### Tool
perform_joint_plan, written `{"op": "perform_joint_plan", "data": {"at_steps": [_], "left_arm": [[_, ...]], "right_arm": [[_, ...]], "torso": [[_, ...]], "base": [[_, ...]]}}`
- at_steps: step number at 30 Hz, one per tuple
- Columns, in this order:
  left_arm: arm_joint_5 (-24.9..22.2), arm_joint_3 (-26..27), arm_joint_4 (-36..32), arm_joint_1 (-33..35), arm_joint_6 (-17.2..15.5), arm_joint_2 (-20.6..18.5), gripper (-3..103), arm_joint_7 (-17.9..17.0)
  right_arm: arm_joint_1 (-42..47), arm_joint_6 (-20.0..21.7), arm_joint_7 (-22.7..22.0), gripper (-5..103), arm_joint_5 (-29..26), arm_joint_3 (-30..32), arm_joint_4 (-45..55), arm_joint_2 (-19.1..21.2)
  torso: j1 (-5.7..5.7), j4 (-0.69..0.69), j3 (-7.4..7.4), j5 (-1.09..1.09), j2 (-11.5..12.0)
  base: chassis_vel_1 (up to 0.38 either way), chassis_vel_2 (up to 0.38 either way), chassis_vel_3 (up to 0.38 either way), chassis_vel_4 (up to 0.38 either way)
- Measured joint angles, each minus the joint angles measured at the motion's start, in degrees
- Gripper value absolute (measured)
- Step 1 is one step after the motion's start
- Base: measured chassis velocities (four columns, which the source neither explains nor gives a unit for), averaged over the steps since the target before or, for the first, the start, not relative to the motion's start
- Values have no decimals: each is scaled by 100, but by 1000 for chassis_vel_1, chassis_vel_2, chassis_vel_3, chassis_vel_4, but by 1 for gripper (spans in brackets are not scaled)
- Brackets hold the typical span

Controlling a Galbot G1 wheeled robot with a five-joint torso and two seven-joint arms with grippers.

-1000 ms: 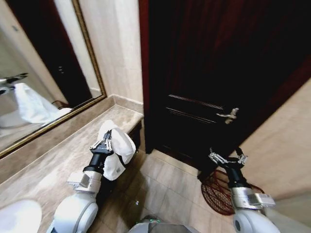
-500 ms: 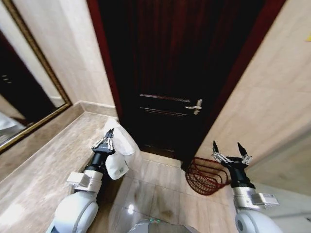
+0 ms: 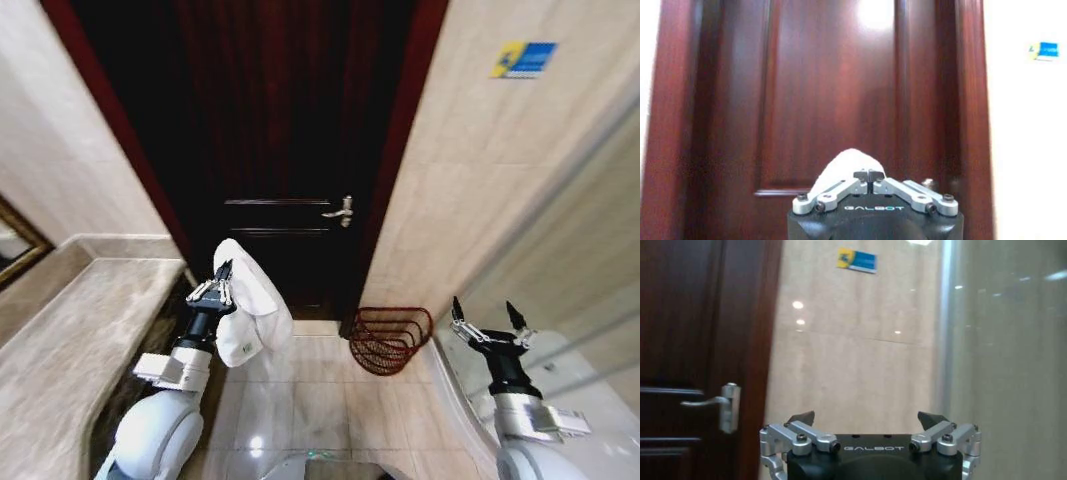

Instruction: Discard the used towel into the hamper.

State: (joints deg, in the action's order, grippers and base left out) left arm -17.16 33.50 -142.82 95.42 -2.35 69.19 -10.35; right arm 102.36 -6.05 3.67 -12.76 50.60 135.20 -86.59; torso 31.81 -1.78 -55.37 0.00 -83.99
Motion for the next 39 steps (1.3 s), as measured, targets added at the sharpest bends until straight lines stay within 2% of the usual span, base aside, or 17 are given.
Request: {"op": "perform_joint_plan", "data": {"at_steps": [8,21,26,29,39], "left_arm": [[-70,-54,-20,25,-11,67,0,35],[-104,-52,-31,49,46,69,0,55],[-129,-64,-33,39,144,71,0,143],[-304,-72,-29,6,198,63,0,286],[-466,-48,28,-22,205,31,0,321]], "right_arm": [[258,-104,27,100,-172,162,108,3],[313,-132,205,100,-151,140,70,-152],[292,-83,183,100,-68,90,50,-211],[293,58,169,100,139,74,48,-214],[225,-95,144,100,218,-32,-81,-272]], "torso": [[0,2,0,0,0],[-1,3,0,0,-1],[0,0,0,0,0],[0,0,0,-1,0],[0,1,0,-1,0]], "base": [[-128,-135,-131,-128],[-114,-119,-113,-116],[-20,-19,-15,-15],[0,0,0,0],[0,0,0,0]]}}
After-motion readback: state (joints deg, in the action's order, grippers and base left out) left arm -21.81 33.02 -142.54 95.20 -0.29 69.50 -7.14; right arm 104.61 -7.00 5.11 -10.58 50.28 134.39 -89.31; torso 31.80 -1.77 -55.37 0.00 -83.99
